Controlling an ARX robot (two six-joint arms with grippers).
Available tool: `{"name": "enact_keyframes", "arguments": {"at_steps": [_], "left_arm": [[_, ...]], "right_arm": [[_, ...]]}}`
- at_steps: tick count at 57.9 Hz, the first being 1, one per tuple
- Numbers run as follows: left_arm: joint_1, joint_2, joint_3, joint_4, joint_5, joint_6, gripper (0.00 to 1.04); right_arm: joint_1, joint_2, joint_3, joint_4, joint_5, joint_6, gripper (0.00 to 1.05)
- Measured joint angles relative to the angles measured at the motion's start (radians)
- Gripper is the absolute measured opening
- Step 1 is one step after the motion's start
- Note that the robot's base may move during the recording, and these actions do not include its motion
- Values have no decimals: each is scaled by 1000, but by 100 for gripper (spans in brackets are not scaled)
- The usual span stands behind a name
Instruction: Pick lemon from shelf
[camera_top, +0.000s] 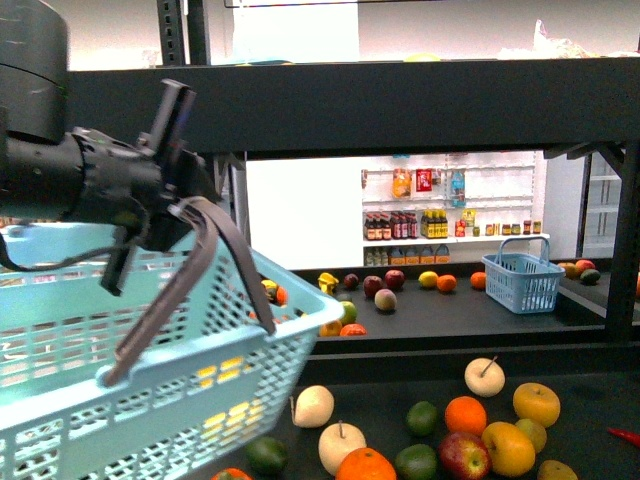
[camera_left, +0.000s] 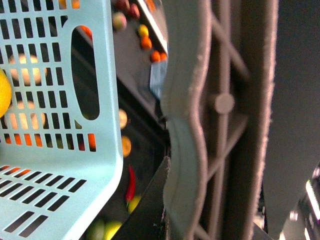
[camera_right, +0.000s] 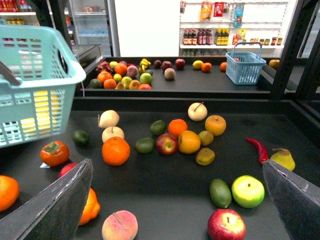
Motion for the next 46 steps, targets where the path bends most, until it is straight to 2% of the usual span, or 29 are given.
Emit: {"name": "enact_keyframes", "arguments": {"at_steps": [9,20,33,46], "left_arm": [[90,2,12,23,-119,-112,10],[169,19,12,84,-178,-249,10],[240,61,18,182,-185,-356,10],[296,117,18,210,-168,-368,10]], "right_arm": [[0,0,0,0,0,0,102],[0,0,0,0,0,0,102],[0,0,0,0,0,0,102],[0,0,0,0,0,0,102]]}}
